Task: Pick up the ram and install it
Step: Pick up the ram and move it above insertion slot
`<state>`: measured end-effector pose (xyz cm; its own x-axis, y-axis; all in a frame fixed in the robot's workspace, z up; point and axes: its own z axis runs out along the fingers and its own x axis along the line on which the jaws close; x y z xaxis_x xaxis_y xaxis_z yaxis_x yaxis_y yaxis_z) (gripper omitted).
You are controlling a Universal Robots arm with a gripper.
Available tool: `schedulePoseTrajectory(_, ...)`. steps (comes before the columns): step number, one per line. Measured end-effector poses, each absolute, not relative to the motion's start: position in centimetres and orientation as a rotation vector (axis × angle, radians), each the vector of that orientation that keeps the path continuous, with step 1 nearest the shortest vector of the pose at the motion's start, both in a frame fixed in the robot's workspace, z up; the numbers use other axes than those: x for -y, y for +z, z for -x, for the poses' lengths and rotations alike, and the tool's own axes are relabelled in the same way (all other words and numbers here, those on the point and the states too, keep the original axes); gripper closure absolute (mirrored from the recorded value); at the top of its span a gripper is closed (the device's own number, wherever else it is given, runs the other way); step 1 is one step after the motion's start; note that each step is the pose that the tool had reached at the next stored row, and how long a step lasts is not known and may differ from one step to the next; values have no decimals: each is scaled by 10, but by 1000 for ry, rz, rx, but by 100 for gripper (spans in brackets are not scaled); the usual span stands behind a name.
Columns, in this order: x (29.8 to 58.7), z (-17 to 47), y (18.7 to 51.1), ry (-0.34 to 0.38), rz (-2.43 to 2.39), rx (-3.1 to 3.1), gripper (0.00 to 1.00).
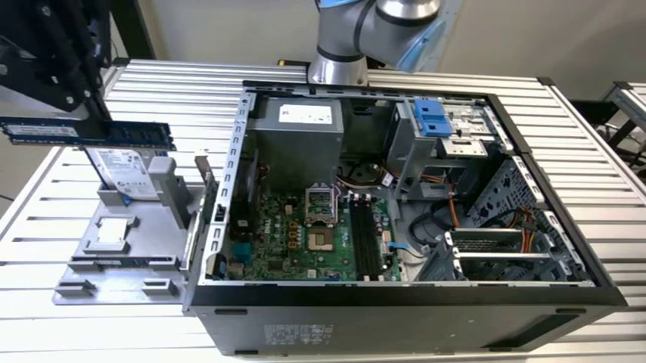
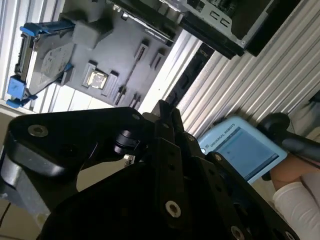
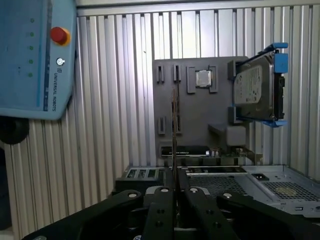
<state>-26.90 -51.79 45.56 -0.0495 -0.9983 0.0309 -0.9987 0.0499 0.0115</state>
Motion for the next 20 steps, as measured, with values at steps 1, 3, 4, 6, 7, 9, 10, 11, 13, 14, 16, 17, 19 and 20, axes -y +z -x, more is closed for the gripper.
schedulePoseTrajectory(1,516,265,454,21,-2144,2254,100)
schedulePoseTrajectory(3,513,258,452,21,-2144,2254,100)
schedulePoseTrajectory(4,511,254,451,22,-2144,2253,100)
schedulePoseTrajectory(6,509,248,449,22,-2144,2253,100)
schedulePoseTrajectory(7,507,244,448,23,-2143,2253,100)
schedulePoseTrajectory(9,505,239,446,23,-2143,2253,100)
schedulePoseTrajectory(10,503,235,445,24,-2143,2252,100)
schedulePoseTrajectory(11,502,232,444,24,-2143,2252,100)
schedulePoseTrajectory(13,500,227,442,25,-2142,2252,100)
schedulePoseTrajectory(14,499,224,441,26,-2142,2251,100)
schedulePoseTrajectory(16,497,219,440,27,-2142,2251,100)
schedulePoseTrajectory(17,496,215,439,28,-2141,2251,100)
schedulePoseTrajectory(19,494,210,437,28,-2141,2250,100)
schedulePoseTrajectory(20,493,207,436,29,-2141,2250,100)
